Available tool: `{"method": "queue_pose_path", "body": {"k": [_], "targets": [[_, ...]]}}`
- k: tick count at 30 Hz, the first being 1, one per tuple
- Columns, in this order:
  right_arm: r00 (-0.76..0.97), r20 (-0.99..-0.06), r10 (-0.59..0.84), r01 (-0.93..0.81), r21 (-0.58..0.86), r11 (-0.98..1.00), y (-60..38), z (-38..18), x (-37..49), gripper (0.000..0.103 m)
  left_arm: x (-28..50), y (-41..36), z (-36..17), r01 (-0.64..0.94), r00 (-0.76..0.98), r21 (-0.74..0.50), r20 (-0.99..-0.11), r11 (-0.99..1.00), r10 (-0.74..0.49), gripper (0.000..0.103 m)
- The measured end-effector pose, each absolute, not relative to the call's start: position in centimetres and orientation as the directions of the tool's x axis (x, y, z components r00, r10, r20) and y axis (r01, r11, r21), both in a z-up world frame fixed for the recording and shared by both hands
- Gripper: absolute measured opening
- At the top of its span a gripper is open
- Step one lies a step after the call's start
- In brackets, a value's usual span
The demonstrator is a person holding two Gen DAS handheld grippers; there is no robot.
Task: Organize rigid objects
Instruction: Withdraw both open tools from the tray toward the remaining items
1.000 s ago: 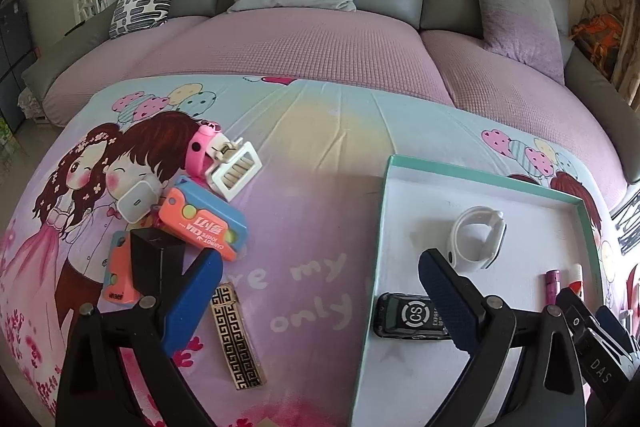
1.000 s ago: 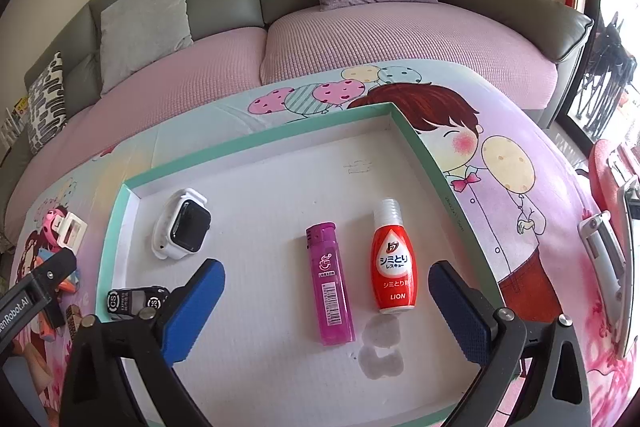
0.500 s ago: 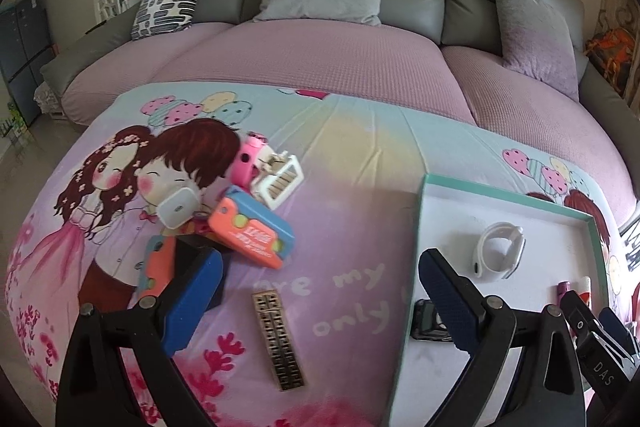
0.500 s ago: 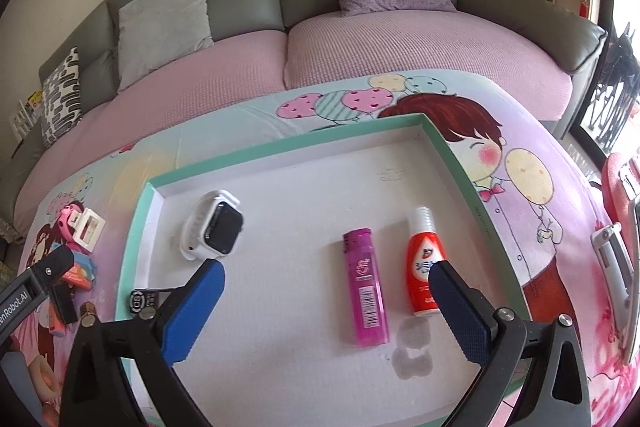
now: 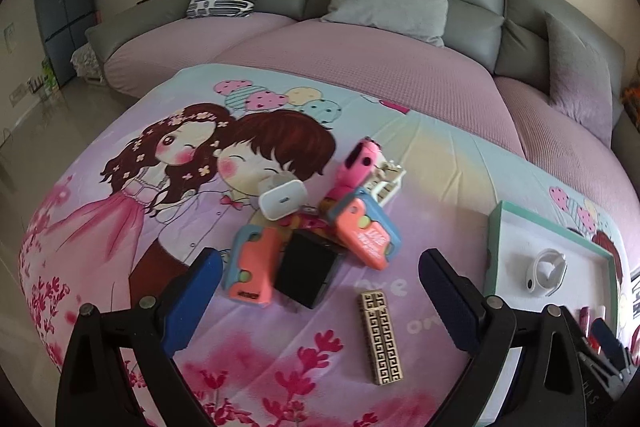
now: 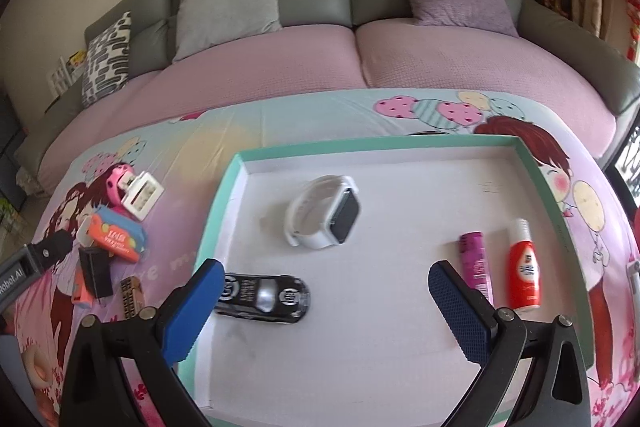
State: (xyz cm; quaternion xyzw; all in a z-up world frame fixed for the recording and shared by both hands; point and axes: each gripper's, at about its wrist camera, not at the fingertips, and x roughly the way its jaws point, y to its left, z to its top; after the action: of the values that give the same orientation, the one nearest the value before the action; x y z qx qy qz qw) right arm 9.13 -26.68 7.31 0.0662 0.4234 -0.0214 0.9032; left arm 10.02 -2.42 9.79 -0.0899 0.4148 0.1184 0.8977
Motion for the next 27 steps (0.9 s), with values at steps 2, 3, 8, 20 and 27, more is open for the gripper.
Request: {"method": "queue_pose_path", "body": {"k": [2, 3, 8, 20, 27], "targets": [[0.642, -0.766, 0.031, 0.072, 0.1, 0.992, -25.5, 7.3, 9.2, 0.103, 9.8, -1.5, 9.8, -0.303, 0.632, -0.076, -0.762, 0.95, 0.14, 0.099], [0.643, -0.765, 0.038, 0.061, 0.101, 0.993, -24.9, 7.3, 9.2, 0.103, 9.7, -1.1, 9.8, -0.309, 0.632, -0.079, -0.762, 0.948, 0.142, 0.099], [0.638, -0.764, 0.099, -0.009, 0.121, 0.993, -21.8, 7.1, 9.4, 0.103, 9.1, 1.3, 9.5, -0.354, 0.621, -0.077, -0.765, 0.932, 0.173, 0.099], [0.597, -0.783, 0.173, -0.162, 0.093, 0.982, -14.6, 5.8, 9.2, 0.103, 7.6, 7.8, 7.5, -0.45, 0.552, -0.08, -0.808, 0.89, 0.207, 0.099], [0.584, -0.794, 0.168, -0.21, 0.052, 0.976, -12.4, 4.5, 9.1, 0.103, 7.8, 8.7, 5.5, -0.44, 0.509, -0.082, -0.843, 0.894, 0.173, 0.099]]}}
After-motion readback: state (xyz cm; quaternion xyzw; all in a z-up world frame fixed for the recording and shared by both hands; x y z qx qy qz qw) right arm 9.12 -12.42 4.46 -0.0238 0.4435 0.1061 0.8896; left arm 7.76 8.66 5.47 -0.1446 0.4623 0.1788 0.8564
